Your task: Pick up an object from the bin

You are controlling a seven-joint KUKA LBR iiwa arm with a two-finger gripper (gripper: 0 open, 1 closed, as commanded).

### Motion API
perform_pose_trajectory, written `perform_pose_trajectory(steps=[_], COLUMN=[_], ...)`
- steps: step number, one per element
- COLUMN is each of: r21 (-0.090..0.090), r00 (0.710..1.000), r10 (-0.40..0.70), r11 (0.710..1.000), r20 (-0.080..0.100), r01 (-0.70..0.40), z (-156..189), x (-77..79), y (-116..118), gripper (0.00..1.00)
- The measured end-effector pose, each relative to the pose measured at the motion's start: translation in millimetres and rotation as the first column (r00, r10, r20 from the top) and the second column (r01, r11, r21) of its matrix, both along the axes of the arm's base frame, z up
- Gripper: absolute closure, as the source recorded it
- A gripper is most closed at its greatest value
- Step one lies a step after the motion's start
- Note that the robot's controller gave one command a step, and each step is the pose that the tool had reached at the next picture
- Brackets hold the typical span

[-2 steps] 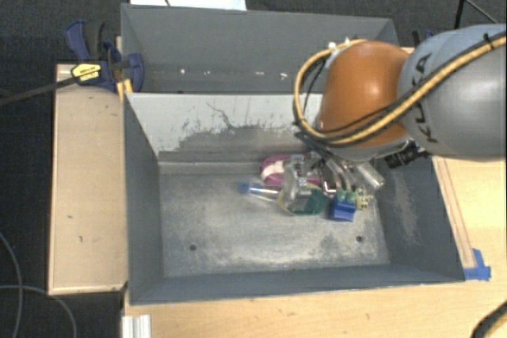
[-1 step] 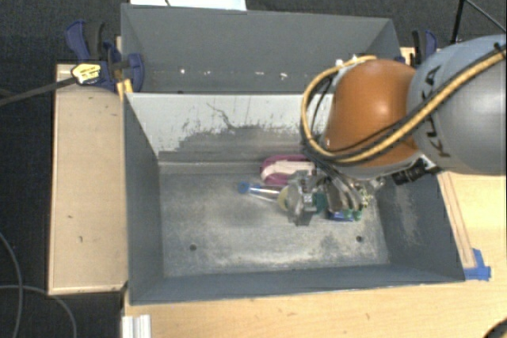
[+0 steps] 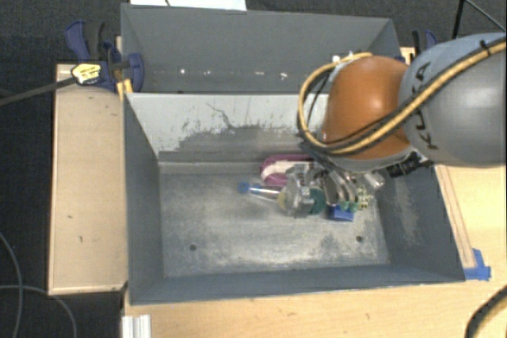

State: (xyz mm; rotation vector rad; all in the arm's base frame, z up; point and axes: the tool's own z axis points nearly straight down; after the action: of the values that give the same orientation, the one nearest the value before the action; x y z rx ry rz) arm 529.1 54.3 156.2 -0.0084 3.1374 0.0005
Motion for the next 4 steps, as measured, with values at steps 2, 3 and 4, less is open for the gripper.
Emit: perform_pose_trajectory(steps=[2,3,4], r21=[-0.001,0.000,-0.002], r00=[0.956,0.957,0.874], r10=[0.294,0.292,0.486], r11=[0.956,0.957,0.874], r20=[0.001,0.000,0.001], r01=[-0.294,-0.292,-0.486], z=[-20.8,-20.1,-34.1], x=[17.0,16.0,60.9], y=[0.3,0.5,4.2], gripper=[1.00,0.00,0.00])
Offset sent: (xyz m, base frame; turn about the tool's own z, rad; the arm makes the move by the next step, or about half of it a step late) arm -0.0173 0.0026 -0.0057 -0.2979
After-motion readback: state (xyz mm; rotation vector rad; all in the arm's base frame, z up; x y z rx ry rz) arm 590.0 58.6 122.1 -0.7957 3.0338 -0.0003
